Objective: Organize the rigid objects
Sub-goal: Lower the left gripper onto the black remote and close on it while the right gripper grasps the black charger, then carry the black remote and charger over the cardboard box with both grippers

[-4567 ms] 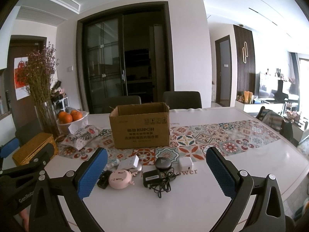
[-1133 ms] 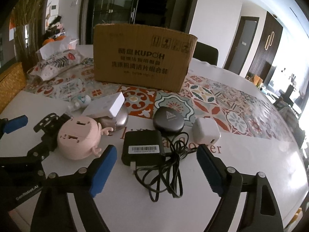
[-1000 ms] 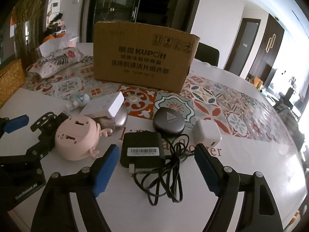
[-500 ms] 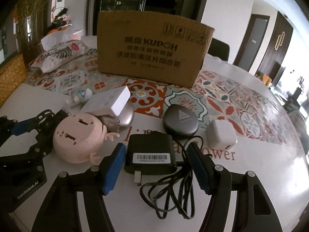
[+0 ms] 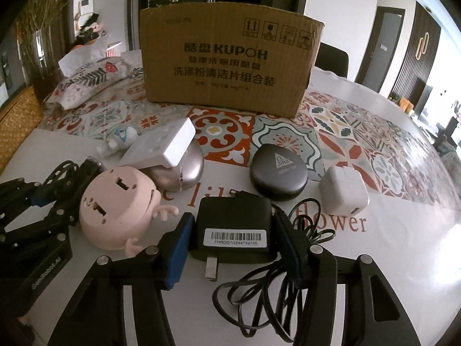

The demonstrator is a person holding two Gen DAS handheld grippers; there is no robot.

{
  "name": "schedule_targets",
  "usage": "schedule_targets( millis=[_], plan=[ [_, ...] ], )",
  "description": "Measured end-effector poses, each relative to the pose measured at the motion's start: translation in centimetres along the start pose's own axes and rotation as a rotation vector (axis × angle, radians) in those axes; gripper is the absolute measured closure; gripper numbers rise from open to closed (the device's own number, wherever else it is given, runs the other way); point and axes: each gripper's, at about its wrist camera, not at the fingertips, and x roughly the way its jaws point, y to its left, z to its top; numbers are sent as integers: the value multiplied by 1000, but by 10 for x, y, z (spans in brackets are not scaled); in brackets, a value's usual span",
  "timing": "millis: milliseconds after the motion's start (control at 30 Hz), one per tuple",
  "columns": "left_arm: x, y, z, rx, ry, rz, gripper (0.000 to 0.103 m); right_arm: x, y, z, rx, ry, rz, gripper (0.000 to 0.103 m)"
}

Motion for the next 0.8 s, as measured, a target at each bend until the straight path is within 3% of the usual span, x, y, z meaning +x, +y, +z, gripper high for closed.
schedule_targets(
  millis=[400, 633, 800],
  plan=[
    [-39, -2, 5, -10, -86, 3, 74, -33, -3, 0, 29, -54, 9, 47],
    [-67, 1, 21, -50, -128, -27, 74, -64, -8, 12, 56, -122, 31, 47],
    [-83, 2, 36, -56, -169, -9, 74, -78, -12, 25, 76, -158, 50, 47]
  ],
)
